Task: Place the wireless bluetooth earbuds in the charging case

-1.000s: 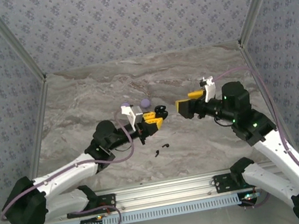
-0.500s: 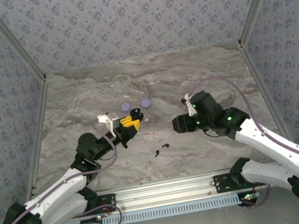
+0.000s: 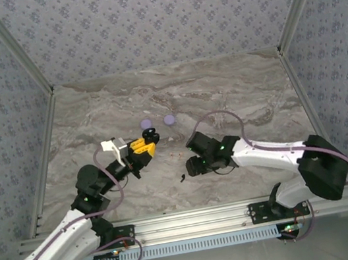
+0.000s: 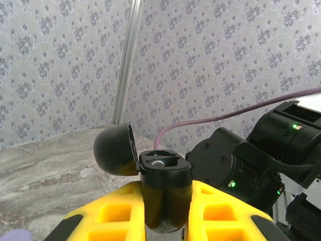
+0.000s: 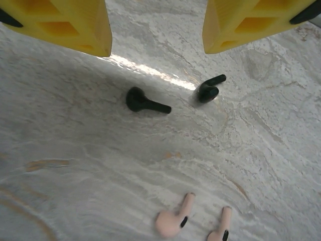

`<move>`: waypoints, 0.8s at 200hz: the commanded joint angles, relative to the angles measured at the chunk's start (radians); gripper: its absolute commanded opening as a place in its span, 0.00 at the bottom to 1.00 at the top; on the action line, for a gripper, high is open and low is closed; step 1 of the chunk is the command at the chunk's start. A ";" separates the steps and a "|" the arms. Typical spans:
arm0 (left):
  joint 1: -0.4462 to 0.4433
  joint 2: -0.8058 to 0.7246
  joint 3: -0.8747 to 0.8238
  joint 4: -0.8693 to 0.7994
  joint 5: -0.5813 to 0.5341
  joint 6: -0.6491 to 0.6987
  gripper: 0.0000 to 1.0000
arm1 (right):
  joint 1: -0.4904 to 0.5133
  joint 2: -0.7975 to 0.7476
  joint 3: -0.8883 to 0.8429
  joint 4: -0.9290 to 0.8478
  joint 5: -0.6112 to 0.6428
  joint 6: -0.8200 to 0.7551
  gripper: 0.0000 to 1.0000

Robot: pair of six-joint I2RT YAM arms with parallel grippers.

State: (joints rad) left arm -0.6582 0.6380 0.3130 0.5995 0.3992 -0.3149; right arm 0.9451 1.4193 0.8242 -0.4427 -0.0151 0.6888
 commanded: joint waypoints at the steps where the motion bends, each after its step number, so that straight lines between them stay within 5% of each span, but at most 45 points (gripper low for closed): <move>1: 0.005 -0.011 -0.004 0.003 0.003 0.013 0.00 | 0.041 0.061 0.077 0.023 0.046 0.020 0.51; 73: 0.005 -0.023 -0.001 -0.020 -0.001 0.016 0.00 | 0.063 0.154 0.148 -0.059 0.134 0.037 0.45; 160: 0.005 0.003 0.015 -0.030 -0.005 0.020 0.00 | 0.075 0.152 0.085 -0.033 0.021 0.098 0.45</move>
State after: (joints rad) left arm -0.6579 0.6357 0.3046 0.5564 0.3988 -0.3111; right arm 1.0088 1.5745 0.9432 -0.4522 0.0216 0.7387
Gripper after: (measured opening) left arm 0.176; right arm 0.454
